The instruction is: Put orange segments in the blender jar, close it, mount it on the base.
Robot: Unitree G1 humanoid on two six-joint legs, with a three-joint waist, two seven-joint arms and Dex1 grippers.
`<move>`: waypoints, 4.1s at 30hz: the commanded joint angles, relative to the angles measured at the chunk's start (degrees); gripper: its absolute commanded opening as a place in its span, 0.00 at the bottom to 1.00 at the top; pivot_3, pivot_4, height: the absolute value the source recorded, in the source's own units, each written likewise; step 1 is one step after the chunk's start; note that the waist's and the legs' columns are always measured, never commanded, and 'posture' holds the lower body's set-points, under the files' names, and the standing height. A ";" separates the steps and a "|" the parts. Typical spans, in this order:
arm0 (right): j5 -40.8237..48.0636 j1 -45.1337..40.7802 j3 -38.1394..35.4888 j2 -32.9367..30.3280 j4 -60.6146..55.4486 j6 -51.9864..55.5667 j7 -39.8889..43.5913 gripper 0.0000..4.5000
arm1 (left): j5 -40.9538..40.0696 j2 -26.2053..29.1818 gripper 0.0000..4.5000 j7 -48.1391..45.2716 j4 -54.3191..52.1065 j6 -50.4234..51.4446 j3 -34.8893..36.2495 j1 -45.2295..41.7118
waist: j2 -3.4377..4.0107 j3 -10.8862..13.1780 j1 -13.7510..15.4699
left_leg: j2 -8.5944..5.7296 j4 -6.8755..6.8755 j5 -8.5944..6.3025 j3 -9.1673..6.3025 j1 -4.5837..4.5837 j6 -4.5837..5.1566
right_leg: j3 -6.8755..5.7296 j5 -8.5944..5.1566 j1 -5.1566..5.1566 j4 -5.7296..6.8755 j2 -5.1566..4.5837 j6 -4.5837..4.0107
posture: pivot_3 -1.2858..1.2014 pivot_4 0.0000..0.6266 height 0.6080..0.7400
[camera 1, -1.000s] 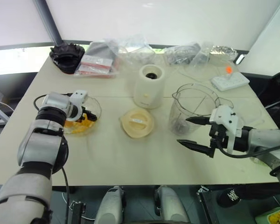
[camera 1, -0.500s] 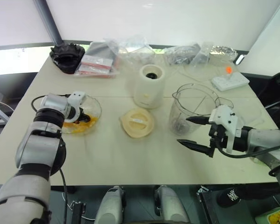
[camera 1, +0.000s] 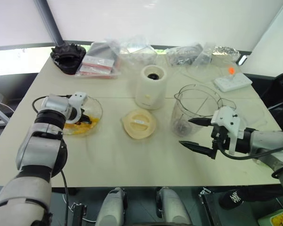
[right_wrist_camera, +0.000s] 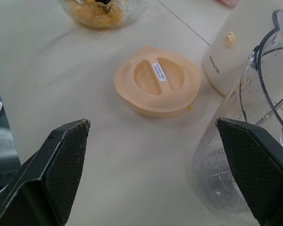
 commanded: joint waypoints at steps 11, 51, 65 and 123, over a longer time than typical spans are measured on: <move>-0.64 -0.29 -0.72 1.04 -1.38 -1.54 -0.24 1.00 | -5.01 4.32 0.03 0.02 -12.58 9.05 7.85 1.72 | -0.03 0.02 -0.05 | 0.05 0.00 0.00 -0.03 -0.02 0.00 | -0.01 0.00 -0.03 0.00 0.01 0.00 | 0.52 0.24 1.00; -4.23 -3.60 4.84 2.49 3.44 -4.21 2.81 1.00 | 5.81 5.32 0.64 -10.28 2.79 -15.90 -9.53 -6.87 | -0.06 0.04 0.02 | 0.01 0.06 -0.01 -0.03 -0.24 -0.01 | -0.07 0.01 -0.17 -0.07 -0.02 -0.04 | 0.52 0.24 1.00; -4.62 -3.32 5.15 2.79 3.15 -4.17 2.80 1.00 | 8.81 6.71 0.64 -29.25 -3.22 -16.79 -12.14 -5.24 | -0.06 0.04 0.04 | 0.01 0.13 0.00 -0.09 -0.42 0.00 | -0.10 0.01 -0.25 -0.07 -0.01 -0.04 | 0.52 0.24 1.00; -6.89 -1.99 6.11 4.84 1.31 -4.73 -0.40 1.00 | 28.05 5.37 0.64 -35.18 12.11 -56.67 -20.86 -6.35 | -0.06 0.04 0.06 | 0.01 0.25 0.00 -0.15 -0.52 0.01 | -0.16 0.05 -0.28 0.02 0.02 0.02 | 0.52 0.24 1.00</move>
